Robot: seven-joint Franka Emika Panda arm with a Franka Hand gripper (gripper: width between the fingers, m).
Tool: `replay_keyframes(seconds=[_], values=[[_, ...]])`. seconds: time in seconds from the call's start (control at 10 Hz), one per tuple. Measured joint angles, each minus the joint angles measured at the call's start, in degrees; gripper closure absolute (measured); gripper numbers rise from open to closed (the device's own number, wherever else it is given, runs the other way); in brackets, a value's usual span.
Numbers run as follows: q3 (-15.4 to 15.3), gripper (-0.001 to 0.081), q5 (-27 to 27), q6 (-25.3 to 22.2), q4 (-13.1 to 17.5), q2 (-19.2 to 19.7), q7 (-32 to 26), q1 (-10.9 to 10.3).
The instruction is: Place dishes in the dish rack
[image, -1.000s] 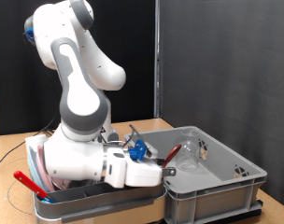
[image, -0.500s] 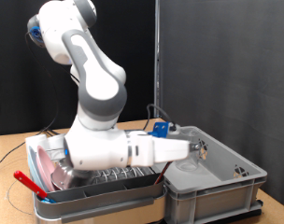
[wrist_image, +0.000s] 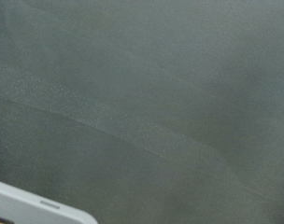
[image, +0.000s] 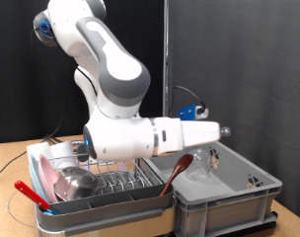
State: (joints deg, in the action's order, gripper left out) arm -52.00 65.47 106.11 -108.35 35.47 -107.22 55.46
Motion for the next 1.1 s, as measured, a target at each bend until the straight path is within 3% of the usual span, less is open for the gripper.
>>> replay_keyframes(seconds=[0.6,1.1], values=[[-1.8,0.0003,1.6,0.1,-0.2,-2.5,0.1,0.1],[-4.4,0.0003,-11.2,-11.3,2.6,-3.2,-3.8,-2.5]])
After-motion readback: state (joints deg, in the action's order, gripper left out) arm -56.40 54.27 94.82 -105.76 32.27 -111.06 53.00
